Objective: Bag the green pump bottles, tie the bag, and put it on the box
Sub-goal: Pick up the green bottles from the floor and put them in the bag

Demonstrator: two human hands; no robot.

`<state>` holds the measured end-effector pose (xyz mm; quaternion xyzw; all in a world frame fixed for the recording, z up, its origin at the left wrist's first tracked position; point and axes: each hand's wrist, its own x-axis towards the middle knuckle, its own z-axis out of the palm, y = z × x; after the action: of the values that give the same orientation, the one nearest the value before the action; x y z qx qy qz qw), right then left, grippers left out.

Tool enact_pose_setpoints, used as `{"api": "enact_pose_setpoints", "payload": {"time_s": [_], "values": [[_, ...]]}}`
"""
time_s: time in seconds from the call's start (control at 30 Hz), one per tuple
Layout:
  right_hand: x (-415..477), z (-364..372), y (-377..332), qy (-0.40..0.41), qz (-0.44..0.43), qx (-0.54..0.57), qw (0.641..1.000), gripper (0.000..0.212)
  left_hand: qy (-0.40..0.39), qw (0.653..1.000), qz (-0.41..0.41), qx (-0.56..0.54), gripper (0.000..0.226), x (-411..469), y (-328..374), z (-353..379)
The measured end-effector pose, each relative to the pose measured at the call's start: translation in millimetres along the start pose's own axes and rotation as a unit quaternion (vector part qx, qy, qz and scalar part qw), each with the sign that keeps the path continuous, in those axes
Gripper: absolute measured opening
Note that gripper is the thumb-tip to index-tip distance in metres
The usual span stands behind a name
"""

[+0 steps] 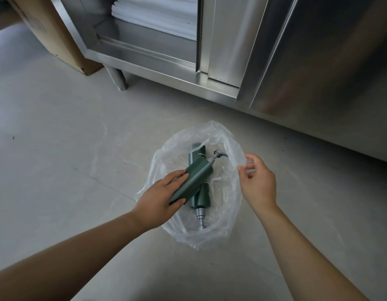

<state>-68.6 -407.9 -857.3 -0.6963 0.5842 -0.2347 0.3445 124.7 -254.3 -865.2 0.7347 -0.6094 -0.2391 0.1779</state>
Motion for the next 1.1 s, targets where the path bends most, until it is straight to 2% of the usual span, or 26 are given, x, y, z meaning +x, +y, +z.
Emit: {"api": "enact_pose_setpoints", "payload": {"time_s": [0.13,0.37,0.47,0.6,0.8,0.93,1.1], "values": [[1,-10,4,0.011,0.012,0.009,1.000,0.034,-0.004,1.000,0.006,-0.003,0.061,28,14,8],[6,-23,13,0.016,0.027,0.015,0.999,0.035,0.018,0.998,-0.051,-0.042,0.062,65,55,34],[5,-20,19,0.002,0.036,0.019,0.999,0.036,0.009,1.000,-0.020,-0.012,0.063,62,58,31],[0,-12,26,-0.012,0.034,0.012,0.999,0.039,0.036,0.999,0.005,0.027,0.060,48,43,19],[-5,-9,23,-0.061,-0.032,-0.043,0.997,0.052,0.039,0.989,-0.041,0.138,0.067,34,5,-1],[-3,-5,14,-0.114,-0.047,-0.062,0.990,0.058,0.028,0.983,-0.062,0.168,0.071,27,-14,-18],[-7,-22,-39,-0.170,-0.065,-0.104,0.978,0.065,0.006,0.977,-0.079,0.197,0.072,10,-4,-84]]}}
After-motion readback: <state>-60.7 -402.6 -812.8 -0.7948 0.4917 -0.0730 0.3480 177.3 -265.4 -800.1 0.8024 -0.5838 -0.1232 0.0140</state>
